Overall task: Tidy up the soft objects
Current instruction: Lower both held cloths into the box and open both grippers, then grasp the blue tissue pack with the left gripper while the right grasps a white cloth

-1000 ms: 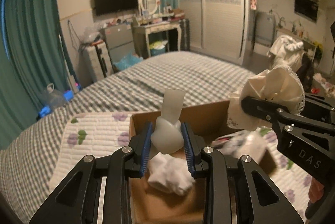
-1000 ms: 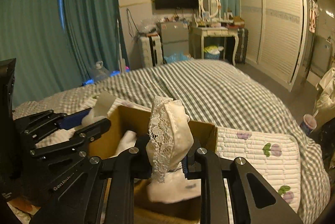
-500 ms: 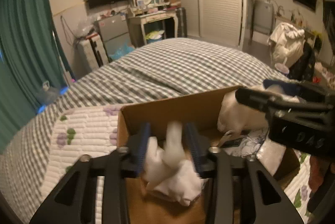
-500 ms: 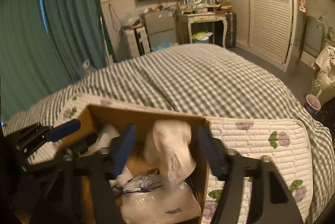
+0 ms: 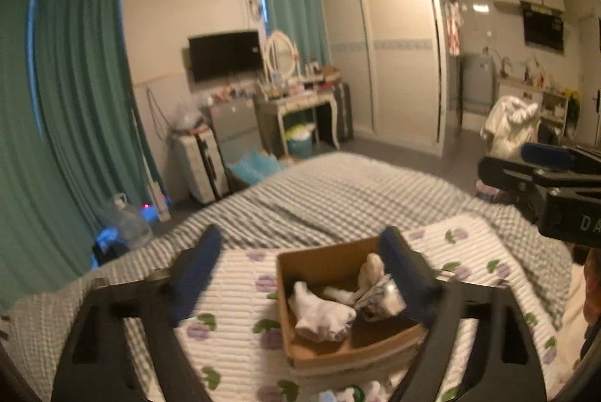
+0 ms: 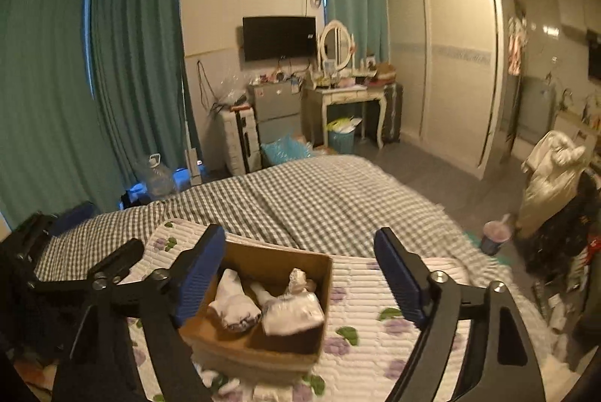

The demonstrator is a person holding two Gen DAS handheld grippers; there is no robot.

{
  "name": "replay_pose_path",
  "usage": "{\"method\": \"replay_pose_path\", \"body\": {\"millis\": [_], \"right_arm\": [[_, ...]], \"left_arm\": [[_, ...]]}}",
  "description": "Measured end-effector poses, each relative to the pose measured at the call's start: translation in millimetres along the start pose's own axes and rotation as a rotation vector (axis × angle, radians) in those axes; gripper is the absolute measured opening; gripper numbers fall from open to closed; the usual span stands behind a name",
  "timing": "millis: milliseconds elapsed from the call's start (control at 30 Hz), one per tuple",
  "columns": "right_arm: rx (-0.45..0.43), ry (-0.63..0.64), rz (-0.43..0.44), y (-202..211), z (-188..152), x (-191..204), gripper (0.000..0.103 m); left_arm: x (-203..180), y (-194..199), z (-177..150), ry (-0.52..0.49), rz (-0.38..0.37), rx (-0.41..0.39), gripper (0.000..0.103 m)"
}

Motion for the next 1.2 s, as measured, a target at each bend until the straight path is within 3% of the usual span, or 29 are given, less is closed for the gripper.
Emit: {"method": "replay_pose_path", "body": {"millis": [100, 200, 400, 700, 933, 1133, 1200], "right_arm": [[-0.018, 0.014, -0.01, 42, 2, 5, 0.094], [-0.011, 0.037, -0.011, 73, -10, 12, 0.097], [0.061, 0.062, -0.008, 89, -76, 25, 0.099], [0.218, -0.014, -0.009, 20, -196, 25, 0.099], [0.347, -0.054, -0.018, -39, -271, 23, 0.098], [0.442, -0.056, -0.005, -71, -315, 24, 0.086], [0.464, -0.067, 0.011, -77, -323, 24, 0.075]], "left_arm": [[7, 38, 5, 0.022, 0.01, -0.037, 0.098], [11, 59, -5, 0.028, 0.014, -0.017, 0.098], [9, 66, -57, 0.016, 0.029, 0.044, 0.098], [-3, 11, -182, 0.029, 0.017, 0.224, 0.098], [-16, -24, -247, 0.019, -0.018, 0.317, 0.098], [-29, -42, -284, 0.004, -0.063, 0.42, 0.097], [-34, -44, -287, -0.007, -0.075, 0.428, 0.097]]}}
Point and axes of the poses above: each gripper's, at about its wrist camera, not at the fingertips, and y roughly against the way its jaws point, x to its left, z to its top, the point moved 10 cm from there along -y, roughly the way its jaws point, and after that the axes turned 2 degrees about -x, right-handed, at the moved point
